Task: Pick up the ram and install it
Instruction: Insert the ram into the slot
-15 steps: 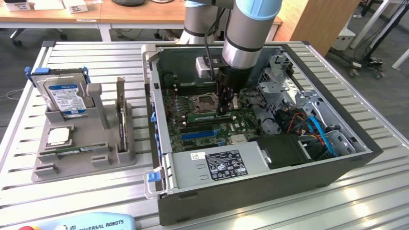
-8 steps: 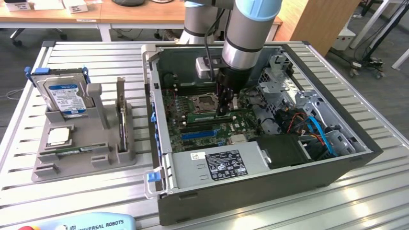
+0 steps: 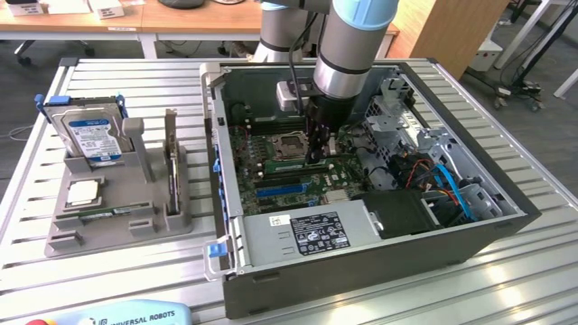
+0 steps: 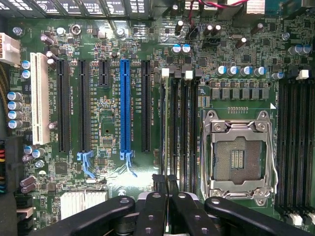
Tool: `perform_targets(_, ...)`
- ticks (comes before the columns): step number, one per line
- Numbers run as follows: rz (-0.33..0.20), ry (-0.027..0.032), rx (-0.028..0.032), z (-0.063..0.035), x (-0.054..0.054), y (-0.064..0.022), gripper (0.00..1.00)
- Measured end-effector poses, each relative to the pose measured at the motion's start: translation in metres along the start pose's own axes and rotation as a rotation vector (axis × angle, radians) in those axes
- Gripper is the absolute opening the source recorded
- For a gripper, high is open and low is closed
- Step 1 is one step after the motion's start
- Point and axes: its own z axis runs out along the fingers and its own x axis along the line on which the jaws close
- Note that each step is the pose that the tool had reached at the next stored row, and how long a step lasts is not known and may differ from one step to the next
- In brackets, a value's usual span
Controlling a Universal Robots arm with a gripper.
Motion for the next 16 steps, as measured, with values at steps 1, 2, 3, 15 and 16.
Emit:
perform_targets(1,0.000,0.0000,0.0000,0.0000,0.0000,0.0000,0.11)
perform_targets(2,0.000,0.0000,0.0000,0.0000,0.0000,0.0000,0.11)
perform_targets(3,0.000,0.0000,0.0000,0.0000,0.0000,0.0000,0.11)
perform_targets(15,-0.003,0.0000,-0.0002,0.0002,0.0000,-0.0003,0.11)
perform_targets(16,-0.003,0.0002,-0.0012,0.0001,0.0000,-0.0005,0.11)
